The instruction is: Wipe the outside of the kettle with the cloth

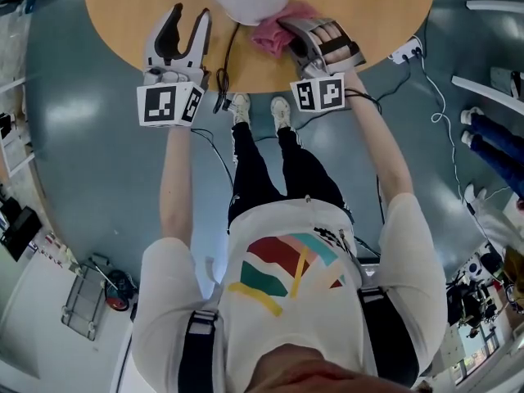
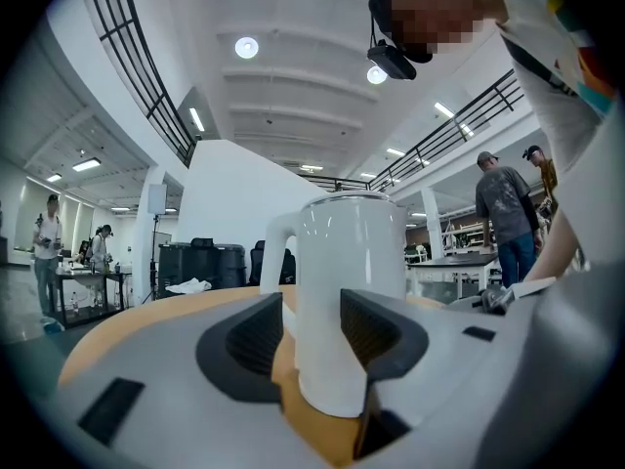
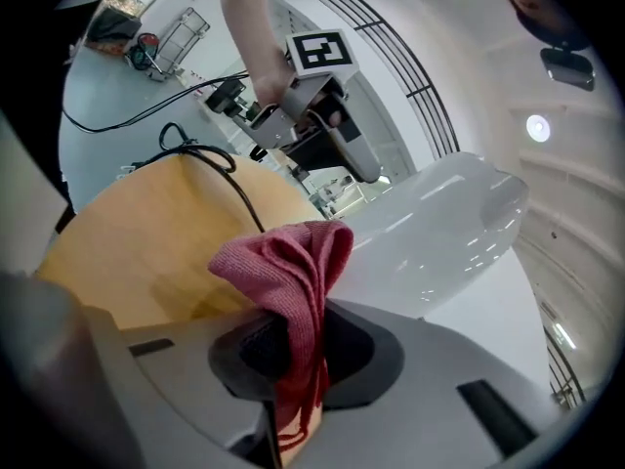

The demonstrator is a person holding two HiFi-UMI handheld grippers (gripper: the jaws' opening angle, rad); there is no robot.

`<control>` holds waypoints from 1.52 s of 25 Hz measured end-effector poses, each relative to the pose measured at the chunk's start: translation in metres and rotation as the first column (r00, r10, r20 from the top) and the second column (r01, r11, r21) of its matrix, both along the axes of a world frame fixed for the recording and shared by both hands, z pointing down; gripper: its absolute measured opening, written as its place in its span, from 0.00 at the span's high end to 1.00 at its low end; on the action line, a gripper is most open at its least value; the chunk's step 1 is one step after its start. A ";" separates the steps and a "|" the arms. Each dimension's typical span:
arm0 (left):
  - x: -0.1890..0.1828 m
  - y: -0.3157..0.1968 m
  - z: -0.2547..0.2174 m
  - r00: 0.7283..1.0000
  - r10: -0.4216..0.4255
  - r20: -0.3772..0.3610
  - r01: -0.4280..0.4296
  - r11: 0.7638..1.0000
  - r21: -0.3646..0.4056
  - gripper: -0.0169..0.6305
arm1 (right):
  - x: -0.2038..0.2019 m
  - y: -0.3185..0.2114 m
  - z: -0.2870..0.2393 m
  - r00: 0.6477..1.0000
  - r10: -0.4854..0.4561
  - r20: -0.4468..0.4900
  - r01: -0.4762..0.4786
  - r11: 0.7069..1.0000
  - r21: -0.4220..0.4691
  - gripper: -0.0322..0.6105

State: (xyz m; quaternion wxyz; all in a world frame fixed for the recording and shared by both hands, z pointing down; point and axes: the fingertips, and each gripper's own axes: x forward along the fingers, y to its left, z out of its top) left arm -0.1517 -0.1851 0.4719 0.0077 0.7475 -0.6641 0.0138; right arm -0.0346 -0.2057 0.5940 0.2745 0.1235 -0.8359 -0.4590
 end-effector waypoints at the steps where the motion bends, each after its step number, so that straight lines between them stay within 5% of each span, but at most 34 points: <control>1: 0.001 -0.002 0.000 1.000 0.001 0.000 -0.001 1.000 0.001 0.63 | -0.001 0.001 0.004 1.000 -0.007 -0.023 0.007 1.000 -0.007 0.88; 14: -0.012 -0.002 -0.011 0.999 -0.039 0.009 0.039 0.999 0.024 0.63 | -0.003 -0.001 0.028 0.987 -0.033 -0.159 0.024 0.998 -0.058 0.88; 23: -0.022 0.009 -0.078 0.999 -0.034 0.032 0.032 0.998 0.059 0.63 | 0.031 0.039 -0.087 0.978 0.194 0.074 -0.182 0.973 -0.140 0.88; 31: -0.050 -0.041 -0.084 0.992 0.102 0.079 -0.104 0.994 0.020 0.63 | 0.026 0.048 -0.130 0.922 0.364 0.129 -0.339 0.923 -0.182 0.88; 38: -0.054 -0.088 -0.063 0.961 0.272 0.041 -0.270 0.961 -0.058 0.63 | 0.015 0.051 -0.144 0.864 0.489 0.116 -0.462 0.864 -0.201 0.88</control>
